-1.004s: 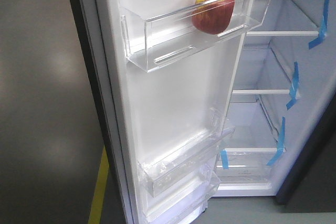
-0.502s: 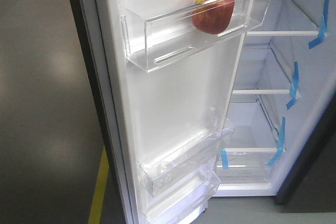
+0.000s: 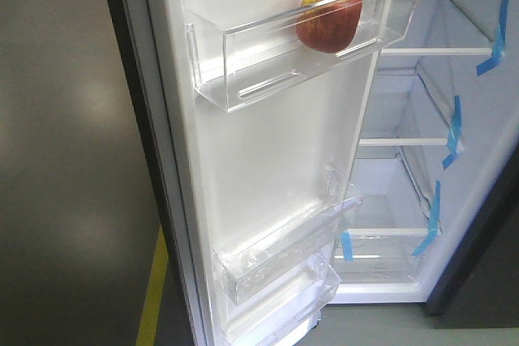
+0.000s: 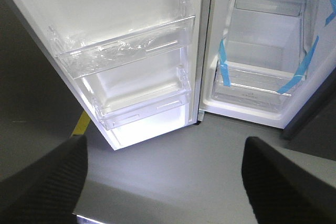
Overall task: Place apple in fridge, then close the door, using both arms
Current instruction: 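Swing the left arm out toward the outer side of the refrigerator door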
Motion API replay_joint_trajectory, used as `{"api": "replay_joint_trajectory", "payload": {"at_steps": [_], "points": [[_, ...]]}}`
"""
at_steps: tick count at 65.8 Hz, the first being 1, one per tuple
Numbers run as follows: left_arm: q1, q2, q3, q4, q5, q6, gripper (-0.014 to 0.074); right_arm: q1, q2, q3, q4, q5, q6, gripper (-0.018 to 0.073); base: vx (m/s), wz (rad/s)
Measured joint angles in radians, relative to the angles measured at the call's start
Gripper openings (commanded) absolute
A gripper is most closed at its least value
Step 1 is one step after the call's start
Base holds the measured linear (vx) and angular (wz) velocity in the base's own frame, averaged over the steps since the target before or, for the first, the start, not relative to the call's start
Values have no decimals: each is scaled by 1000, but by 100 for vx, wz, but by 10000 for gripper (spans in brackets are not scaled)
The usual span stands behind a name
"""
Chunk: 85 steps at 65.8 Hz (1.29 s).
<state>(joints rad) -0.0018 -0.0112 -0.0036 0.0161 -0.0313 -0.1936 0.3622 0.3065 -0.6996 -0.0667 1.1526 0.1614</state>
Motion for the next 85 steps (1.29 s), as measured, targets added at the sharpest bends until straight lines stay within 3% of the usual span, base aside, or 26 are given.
{"api": "replay_joint_trajectory", "payload": {"at_steps": [12, 23, 36, 47, 57, 85], "points": [[0, 41, -239, 3, 98, 37, -6, 0, 0, 0, 0, 0, 0, 581, 0, 0], [0, 201, -495, 3, 341, 70, -6, 0, 0, 0, 0, 0, 0, 581, 0, 0], [0, 427, -746, 3, 659, 203, -6, 0, 0, 0, 0, 0, 0, 581, 0, 0], [0, 603, -892, 3, 854, 231, -6, 0, 0, 0, 0, 0, 0, 581, 0, 0], [0, 734, -933, 3, 902, 233, -6, 0, 0, 0, 0, 0, 0, 581, 0, 0], [0, 978, -933, 3, 881, 233, -6, 0, 0, 0, 0, 0, 0, 581, 0, 0]]}}
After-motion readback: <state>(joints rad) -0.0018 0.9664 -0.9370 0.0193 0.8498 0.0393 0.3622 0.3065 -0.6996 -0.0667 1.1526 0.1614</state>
